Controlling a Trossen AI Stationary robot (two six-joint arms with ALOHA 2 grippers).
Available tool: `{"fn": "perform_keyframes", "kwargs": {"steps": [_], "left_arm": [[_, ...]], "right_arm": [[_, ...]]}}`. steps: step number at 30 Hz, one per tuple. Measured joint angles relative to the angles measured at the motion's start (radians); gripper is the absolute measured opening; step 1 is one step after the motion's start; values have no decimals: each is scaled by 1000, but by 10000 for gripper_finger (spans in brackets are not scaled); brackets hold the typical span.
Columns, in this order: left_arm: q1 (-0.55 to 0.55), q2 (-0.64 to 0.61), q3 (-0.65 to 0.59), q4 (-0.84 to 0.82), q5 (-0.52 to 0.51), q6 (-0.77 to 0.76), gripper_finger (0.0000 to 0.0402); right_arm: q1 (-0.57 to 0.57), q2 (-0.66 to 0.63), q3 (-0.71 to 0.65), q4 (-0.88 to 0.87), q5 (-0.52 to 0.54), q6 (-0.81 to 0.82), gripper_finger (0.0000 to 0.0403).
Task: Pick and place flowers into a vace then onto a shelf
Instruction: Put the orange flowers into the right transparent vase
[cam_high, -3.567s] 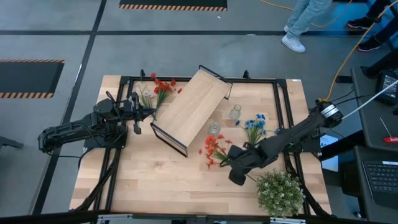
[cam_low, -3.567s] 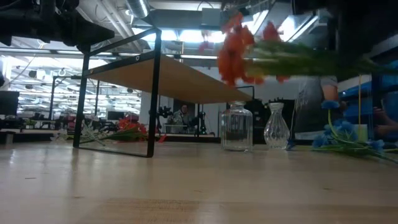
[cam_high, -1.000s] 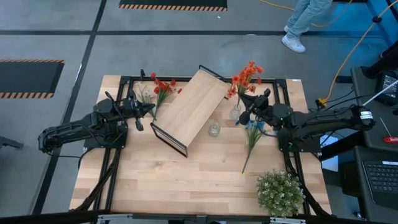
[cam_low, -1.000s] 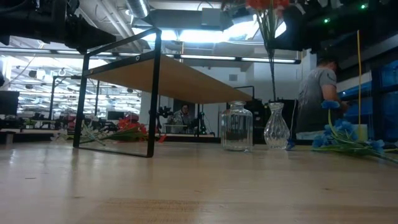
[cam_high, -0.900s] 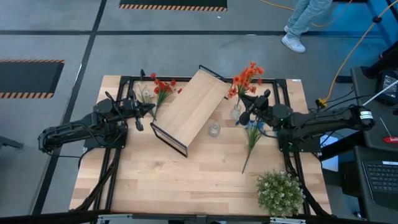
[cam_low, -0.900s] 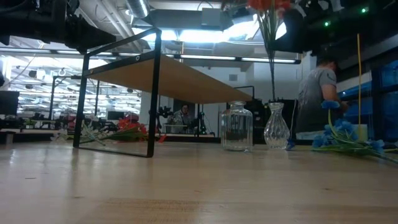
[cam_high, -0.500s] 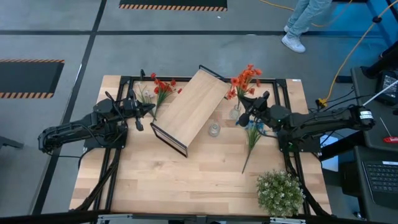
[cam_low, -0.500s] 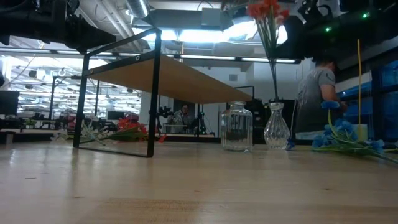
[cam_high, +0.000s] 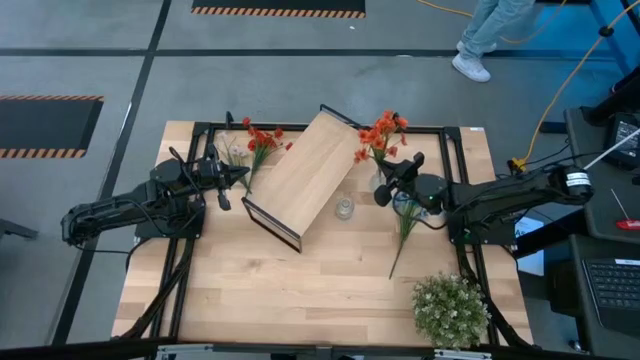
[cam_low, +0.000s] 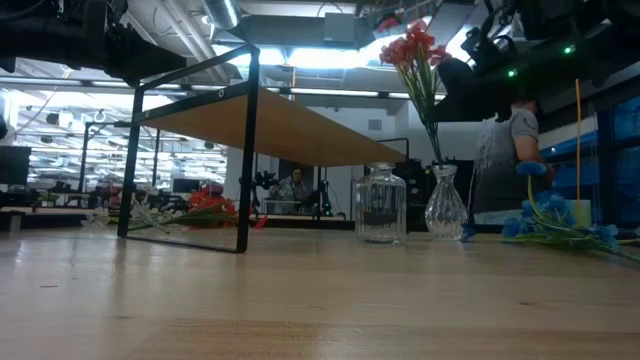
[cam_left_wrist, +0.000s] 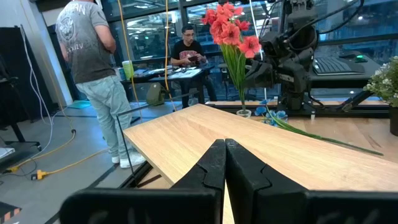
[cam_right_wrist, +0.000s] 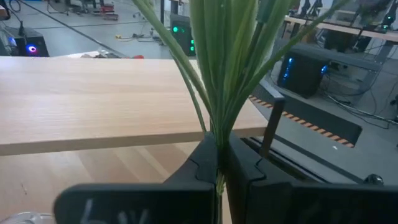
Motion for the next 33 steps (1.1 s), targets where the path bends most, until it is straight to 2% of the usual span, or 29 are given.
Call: {"fn": "perform_keyframes", "kwargs": {"steps": [7,11,27,33], "left_arm": [[0,0,0,0,0,0,4],[0,0,0,0,0,0,4],[0,0,0,-1,0,52,4],[0,0,0,-1,0,52,4]], "right_arm": [[0,50,0,15,4,33,8],[0,79,0,22,51,57,8],[3,126,0,21,54,107,8],[3,126,0,21,54,105,35]]}}
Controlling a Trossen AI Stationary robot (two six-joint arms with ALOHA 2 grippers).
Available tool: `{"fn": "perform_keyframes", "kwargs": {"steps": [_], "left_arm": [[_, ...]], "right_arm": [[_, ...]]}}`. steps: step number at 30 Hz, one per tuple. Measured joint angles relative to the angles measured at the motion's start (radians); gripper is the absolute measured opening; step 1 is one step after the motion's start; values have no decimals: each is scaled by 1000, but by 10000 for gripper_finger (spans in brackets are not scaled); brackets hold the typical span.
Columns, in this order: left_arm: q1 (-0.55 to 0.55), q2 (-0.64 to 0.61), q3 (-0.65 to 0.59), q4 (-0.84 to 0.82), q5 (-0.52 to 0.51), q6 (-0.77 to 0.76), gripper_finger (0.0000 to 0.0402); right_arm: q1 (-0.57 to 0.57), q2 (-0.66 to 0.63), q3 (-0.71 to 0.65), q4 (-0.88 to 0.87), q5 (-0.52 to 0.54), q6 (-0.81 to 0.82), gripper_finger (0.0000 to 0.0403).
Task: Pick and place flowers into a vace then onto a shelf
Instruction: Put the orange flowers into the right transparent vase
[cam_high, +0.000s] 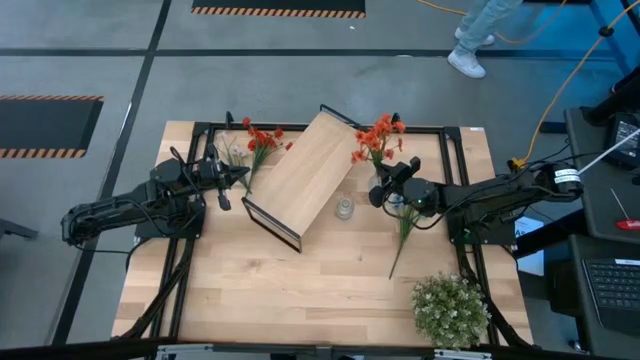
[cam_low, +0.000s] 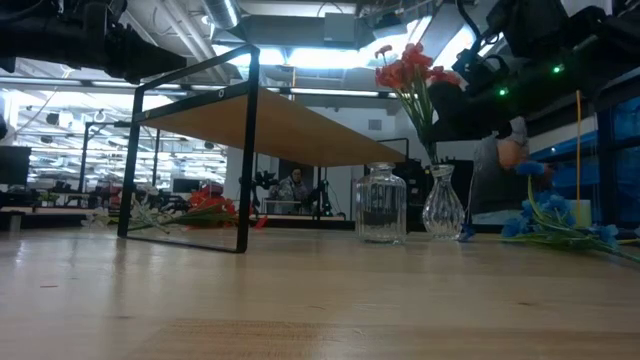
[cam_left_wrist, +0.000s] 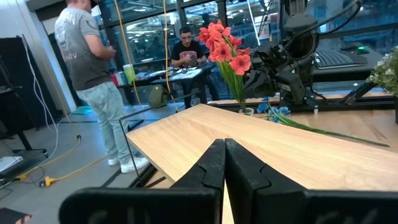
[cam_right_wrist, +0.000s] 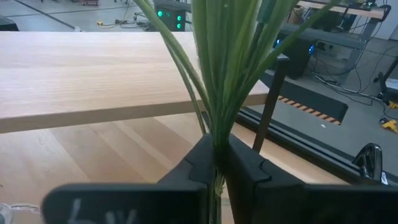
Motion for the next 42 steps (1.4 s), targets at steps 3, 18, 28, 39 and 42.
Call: {"fn": "perform_keyframes", "kwargs": {"steps": [3,18,28,39,42], "left_arm": [[0,0,0,0,0,0,4],[0,0,0,0,0,-1,4],[0,0,0,0,0,-27,4],[0,0,0,0,0,-27,4],[0,0,0,0,0,-27,4]], "right_arm": [[0,0,0,0,0,-1,61],[0,-1,17,-6,-4,-2,160],[0,-2,195,-370,-11,89,165],[4,-2,415,-885,-46,291,165],[34,-2,423,-901,-75,315,165]]}}
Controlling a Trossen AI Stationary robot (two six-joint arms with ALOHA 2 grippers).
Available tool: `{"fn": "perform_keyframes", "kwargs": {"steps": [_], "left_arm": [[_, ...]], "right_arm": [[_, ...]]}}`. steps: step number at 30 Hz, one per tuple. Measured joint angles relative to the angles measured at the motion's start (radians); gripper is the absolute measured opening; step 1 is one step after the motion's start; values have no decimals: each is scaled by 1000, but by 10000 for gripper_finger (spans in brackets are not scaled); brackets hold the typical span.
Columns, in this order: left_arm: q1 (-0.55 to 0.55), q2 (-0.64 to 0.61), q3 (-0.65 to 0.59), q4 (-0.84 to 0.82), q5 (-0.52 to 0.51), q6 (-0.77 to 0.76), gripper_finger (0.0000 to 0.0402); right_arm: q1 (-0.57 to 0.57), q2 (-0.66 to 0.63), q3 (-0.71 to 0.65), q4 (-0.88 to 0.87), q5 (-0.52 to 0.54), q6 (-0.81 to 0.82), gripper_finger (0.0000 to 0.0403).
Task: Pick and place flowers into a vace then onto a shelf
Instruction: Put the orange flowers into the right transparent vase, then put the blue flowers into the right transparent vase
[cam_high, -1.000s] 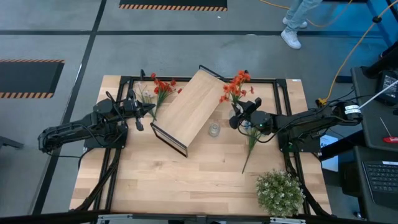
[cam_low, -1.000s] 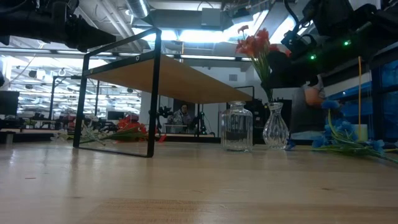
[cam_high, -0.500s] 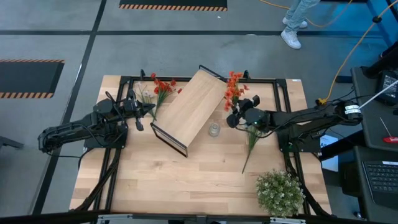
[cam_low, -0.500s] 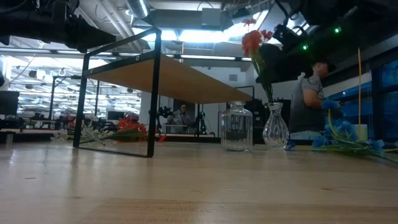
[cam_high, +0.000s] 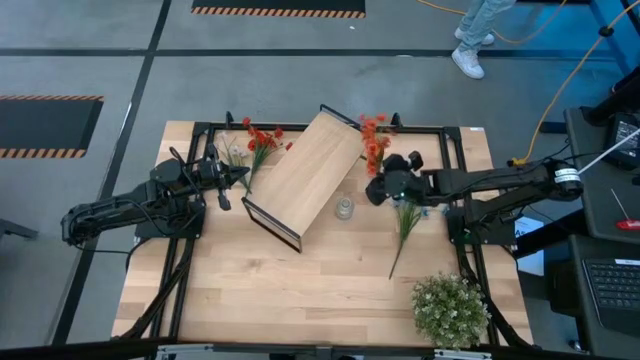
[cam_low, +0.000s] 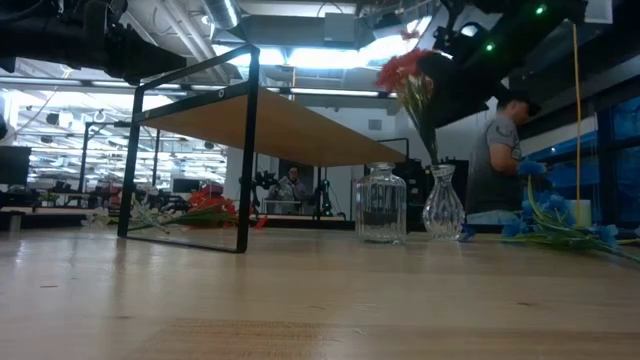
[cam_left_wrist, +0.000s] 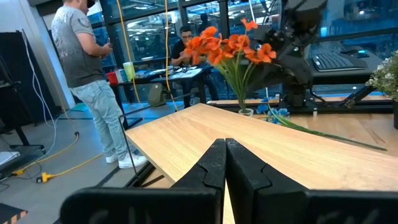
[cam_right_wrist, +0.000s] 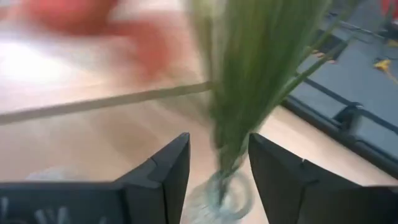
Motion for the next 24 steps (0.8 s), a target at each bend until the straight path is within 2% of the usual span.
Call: {"fn": "perform_keyframes", "kwargs": {"steps": [10,14,24], "left_arm": [[0,0,0,0,0,0,4],[0,0,0,0,0,0,4],[0,0,0,0,0,0,4]], "right_arm": [[147,0,0,0,-3,147,165],[189,0,3,-6,62,161,165],[244,0,198,-314,66,379,165]]}}
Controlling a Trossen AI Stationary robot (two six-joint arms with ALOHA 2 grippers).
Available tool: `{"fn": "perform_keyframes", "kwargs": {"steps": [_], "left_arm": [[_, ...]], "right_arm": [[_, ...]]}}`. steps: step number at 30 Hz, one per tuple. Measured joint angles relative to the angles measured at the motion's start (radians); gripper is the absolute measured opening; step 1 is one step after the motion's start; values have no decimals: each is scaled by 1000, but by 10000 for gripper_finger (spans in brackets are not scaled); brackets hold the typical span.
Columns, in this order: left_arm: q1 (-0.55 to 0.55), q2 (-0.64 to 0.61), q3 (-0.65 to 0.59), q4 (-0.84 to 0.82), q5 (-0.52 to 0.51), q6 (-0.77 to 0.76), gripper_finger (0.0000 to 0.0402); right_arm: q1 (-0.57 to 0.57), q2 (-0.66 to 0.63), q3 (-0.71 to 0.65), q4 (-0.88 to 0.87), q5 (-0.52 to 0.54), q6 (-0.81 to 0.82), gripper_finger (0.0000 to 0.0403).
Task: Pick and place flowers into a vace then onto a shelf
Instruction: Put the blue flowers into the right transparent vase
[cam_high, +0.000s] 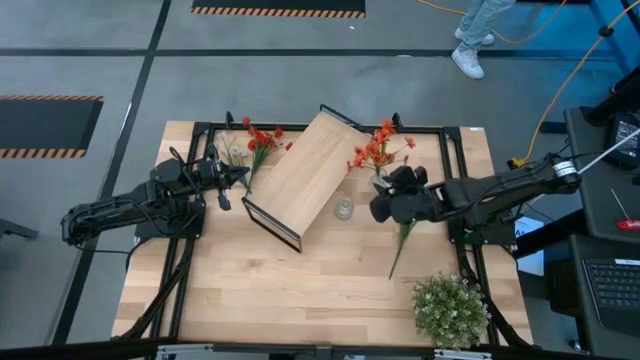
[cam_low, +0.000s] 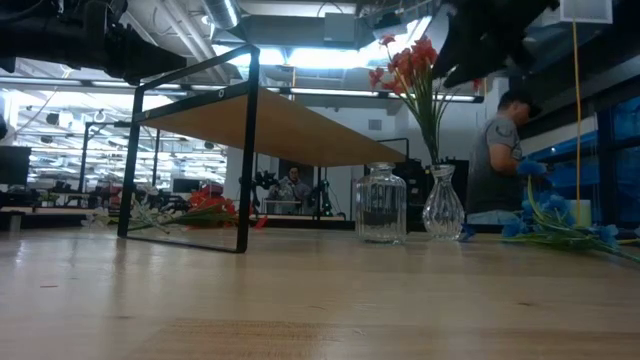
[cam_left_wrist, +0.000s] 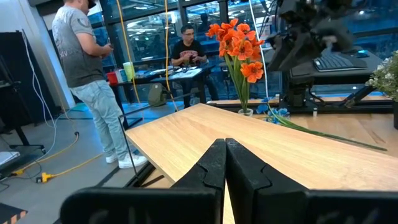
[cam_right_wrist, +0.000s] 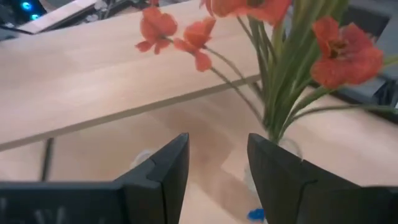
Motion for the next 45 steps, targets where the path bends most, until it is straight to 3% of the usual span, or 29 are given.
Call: {"fn": "perform_keyframes", "kwargs": {"steps": [4,10,19,25,31,38,45], "left_arm": [[0,0,0,0,0,23,4],[0,0,0,0,0,34,4],[0,0,0,0,0,26,4],[0,0,0,0,0,23,4],[0,0,0,0,0,25,4],[0,0,0,1,0,25,4],[0,0,0,1,0,26,4]], "right_arm": [[21,0,27,-53,-48,116,152],[69,71,37,-90,-141,225,93],[151,303,279,-503,-253,533,6],[203,401,401,-687,-323,784,20],[233,431,424,-770,-431,932,17],[239,433,424,-784,-440,956,3],[239,433,407,-791,-440,956,18]]}}
